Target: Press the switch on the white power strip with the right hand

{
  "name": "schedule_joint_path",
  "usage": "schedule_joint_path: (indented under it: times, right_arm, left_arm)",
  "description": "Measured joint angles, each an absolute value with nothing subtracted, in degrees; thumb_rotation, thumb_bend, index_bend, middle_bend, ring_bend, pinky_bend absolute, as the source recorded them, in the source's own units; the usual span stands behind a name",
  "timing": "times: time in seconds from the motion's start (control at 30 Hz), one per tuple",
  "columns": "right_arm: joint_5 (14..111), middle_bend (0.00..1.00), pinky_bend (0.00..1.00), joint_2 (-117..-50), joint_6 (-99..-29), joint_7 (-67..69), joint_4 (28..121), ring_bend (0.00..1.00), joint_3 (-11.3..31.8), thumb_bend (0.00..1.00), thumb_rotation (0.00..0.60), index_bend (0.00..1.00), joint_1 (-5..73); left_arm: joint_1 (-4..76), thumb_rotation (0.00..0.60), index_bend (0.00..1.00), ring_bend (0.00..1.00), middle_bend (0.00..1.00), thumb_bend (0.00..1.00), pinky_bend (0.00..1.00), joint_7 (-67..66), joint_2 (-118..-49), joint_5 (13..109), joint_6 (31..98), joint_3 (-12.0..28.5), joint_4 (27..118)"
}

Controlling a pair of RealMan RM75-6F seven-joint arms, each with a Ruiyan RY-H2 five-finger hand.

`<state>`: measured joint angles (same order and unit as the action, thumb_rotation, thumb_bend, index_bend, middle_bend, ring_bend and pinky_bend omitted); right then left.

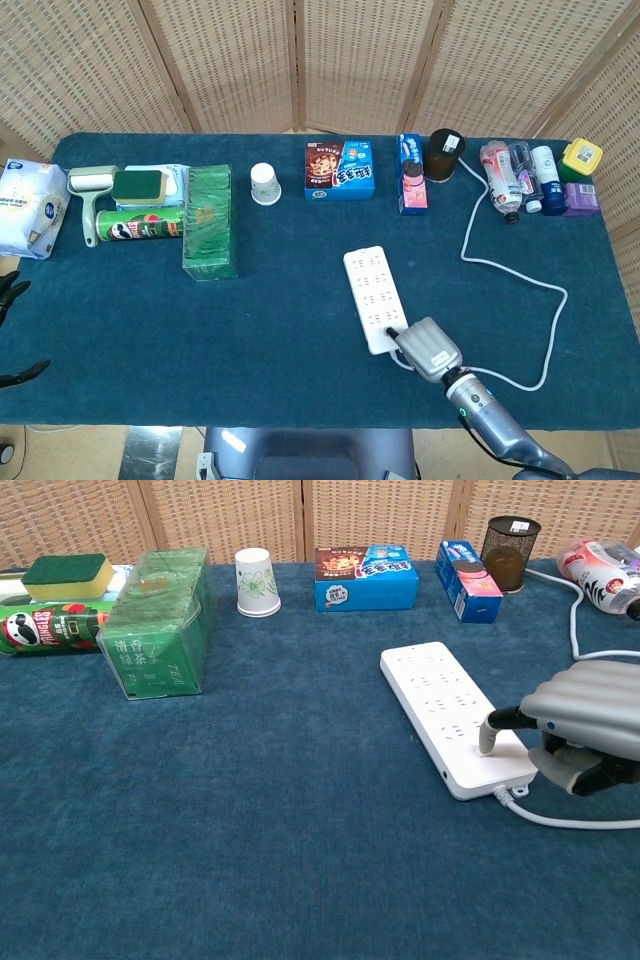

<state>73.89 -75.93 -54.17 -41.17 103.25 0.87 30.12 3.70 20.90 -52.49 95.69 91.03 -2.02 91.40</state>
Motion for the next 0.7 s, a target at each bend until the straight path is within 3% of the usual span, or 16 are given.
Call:
schedule_joint_path:
  times: [0.7]
  right_arm:
    - [70.79, 0.97, 1.00, -77.28, -54.58, -43.58, 102.04, 1.00, -0.38, 0.77, 0.600, 0.31, 32.08]
  left_arm:
    - [3.80, 0.600, 0.00, 0.00, 0.00, 0.12, 0.00, 21.69, -52.57, 95.14, 90.78, -1.75, 90.74]
